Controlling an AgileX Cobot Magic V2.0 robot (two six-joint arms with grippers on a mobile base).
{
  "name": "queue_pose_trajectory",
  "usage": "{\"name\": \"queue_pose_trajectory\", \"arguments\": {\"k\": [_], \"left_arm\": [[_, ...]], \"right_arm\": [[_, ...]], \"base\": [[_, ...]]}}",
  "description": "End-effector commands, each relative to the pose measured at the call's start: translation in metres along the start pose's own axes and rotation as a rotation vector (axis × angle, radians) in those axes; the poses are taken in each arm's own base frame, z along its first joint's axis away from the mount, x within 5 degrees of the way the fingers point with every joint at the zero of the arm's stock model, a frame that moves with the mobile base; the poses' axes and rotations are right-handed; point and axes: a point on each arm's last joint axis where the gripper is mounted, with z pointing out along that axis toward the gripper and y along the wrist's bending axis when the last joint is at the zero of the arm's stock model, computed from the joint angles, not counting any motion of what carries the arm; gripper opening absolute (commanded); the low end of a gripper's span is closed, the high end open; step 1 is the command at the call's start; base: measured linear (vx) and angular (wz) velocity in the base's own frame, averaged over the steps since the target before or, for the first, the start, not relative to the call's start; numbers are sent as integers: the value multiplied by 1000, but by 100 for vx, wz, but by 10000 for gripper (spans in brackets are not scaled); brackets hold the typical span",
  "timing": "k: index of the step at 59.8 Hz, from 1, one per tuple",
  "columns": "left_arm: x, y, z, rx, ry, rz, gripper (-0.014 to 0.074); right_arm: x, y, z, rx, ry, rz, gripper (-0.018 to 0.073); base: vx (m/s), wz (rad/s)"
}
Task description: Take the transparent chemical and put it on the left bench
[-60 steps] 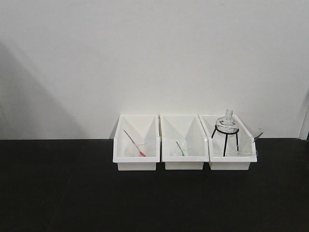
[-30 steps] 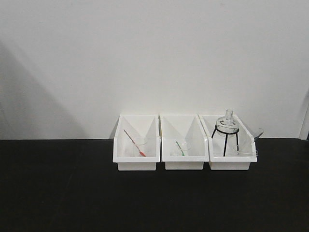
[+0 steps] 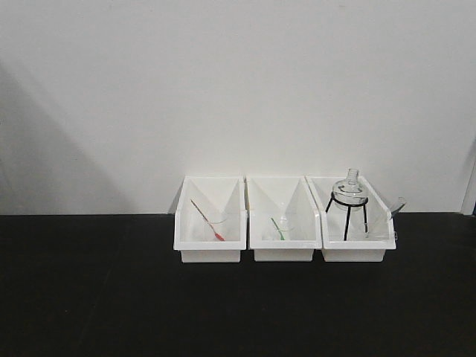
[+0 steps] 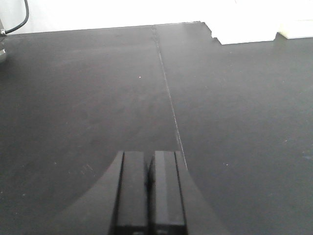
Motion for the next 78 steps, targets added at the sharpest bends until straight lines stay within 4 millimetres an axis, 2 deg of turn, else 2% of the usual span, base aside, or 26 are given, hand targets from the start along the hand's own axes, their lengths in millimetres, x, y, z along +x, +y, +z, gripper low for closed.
{"name": "queue_pose_trajectory", "arguments": {"k": [1,8,22,28,36,78], "left_arm": [[-3,0,-1,-2,-81,-9,-3],[-3,0,-1,-2,-81,-9,-3],[-3,0,-1,-2,-81,-9,-3],[-3,0,-1,-2,-81,-9,-3],[-3,0,-1,-2,-81,-9,-3],[-3,0,-1,-2,-81,-9,-3]], "right_arm": [[-8,-9,-14,103,-100,32,-8],[24,-11,-26,124,-192,64,-8],[124,-10,-27,92,-341,55,-8],[147,-10,-25,85,-372,80,-8],[149,-10,-23,87,-328,92,-8],[149,-10,-24,87,-332,93,-8]], "base": [[0,0],[0,0],[0,0],[0,0],[0,0],[0,0]]}}
